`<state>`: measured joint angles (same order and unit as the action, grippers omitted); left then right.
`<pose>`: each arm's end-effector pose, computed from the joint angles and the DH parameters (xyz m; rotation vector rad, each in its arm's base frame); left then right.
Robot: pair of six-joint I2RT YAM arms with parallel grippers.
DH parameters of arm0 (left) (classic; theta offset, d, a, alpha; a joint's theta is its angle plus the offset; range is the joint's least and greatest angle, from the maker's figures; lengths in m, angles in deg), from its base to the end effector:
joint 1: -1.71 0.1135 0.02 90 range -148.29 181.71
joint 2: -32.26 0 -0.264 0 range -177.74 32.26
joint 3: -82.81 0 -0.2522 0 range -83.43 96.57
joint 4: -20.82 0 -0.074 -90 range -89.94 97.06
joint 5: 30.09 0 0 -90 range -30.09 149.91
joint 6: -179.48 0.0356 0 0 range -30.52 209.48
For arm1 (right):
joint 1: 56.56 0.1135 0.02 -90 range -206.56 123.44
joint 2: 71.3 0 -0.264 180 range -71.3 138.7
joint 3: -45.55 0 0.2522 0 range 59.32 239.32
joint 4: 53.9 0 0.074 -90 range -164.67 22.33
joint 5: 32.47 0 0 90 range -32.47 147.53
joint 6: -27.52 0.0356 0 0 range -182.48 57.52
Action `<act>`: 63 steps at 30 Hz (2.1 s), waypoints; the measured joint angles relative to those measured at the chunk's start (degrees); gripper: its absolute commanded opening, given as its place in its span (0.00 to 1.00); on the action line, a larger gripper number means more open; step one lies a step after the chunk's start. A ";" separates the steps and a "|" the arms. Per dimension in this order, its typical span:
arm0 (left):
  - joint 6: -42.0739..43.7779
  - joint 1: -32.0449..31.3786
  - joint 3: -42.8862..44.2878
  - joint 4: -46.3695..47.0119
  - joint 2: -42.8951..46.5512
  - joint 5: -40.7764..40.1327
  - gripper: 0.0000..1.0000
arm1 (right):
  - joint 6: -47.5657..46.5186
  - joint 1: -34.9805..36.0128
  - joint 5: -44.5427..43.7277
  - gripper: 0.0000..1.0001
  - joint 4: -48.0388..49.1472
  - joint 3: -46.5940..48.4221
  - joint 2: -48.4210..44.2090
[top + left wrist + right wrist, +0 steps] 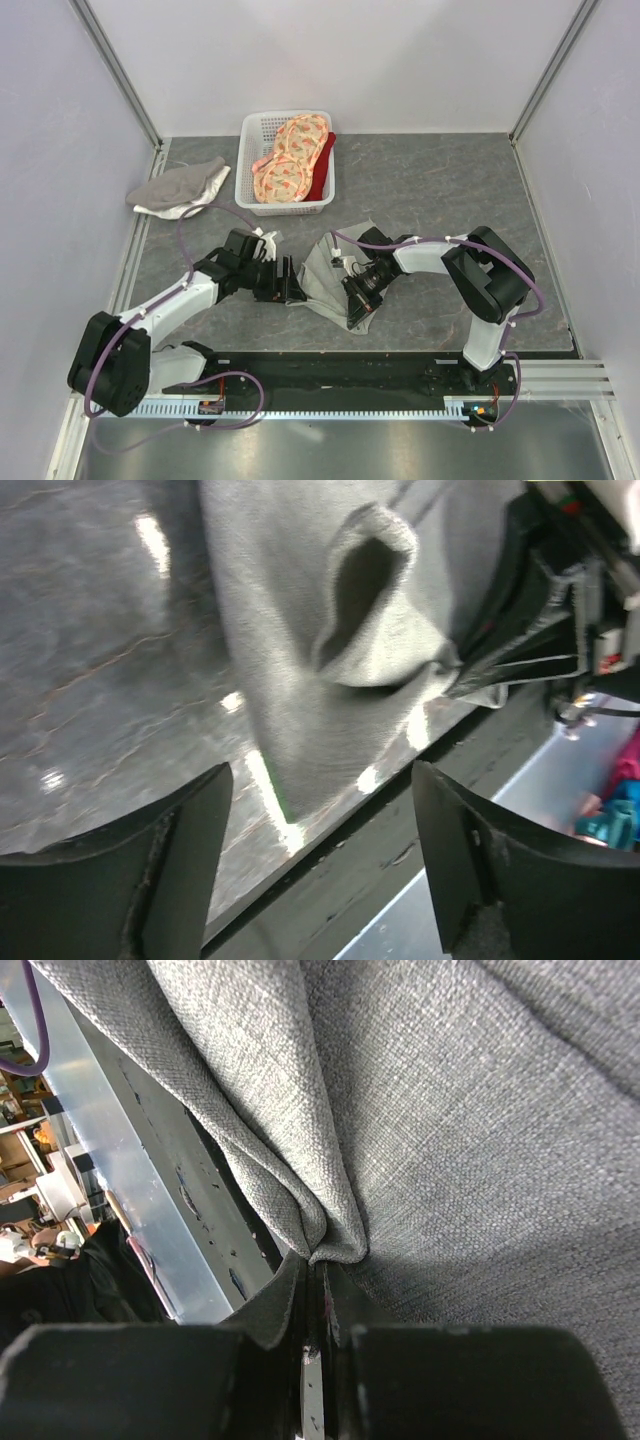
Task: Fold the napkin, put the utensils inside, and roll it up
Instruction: Roll the napkin with the utensil
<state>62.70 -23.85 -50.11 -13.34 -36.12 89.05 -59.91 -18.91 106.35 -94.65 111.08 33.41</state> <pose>0.1885 -0.1094 0.1807 0.1861 2.6545 -0.9824 0.2208 0.2042 0.1136 0.9285 -2.5749 -1.2484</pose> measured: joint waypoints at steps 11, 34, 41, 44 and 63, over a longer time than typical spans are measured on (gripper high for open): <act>-4.74 0.79 -1.92 9.33 -5.22 0.39 0.81 | 0.02 0.00 0.11 0.00 0.02 0.00 0.02; -5.57 2.62 -1.01 21.33 -15.63 1.60 0.25 | 0.13 -0.07 0.72 0.01 -0.28 0.39 0.79; -6.43 3.26 0.59 21.22 -16.72 4.26 0.02 | 1.33 -0.04 -1.68 0.15 -2.58 1.42 -1.09; -6.45 3.32 1.90 19.98 -17.68 4.50 0.02 | 1.62 0.33 -5.88 0.38 -4.92 2.89 -3.91; -6.34 3.54 4.79 11.02 -21.16 5.46 0.02 | 0.00 31.74 -54.03 0.88 7.80 7.69 -17.46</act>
<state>56.36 -20.31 -45.32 -2.33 -57.27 94.52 -59.91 12.82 52.32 -86.85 118.78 15.94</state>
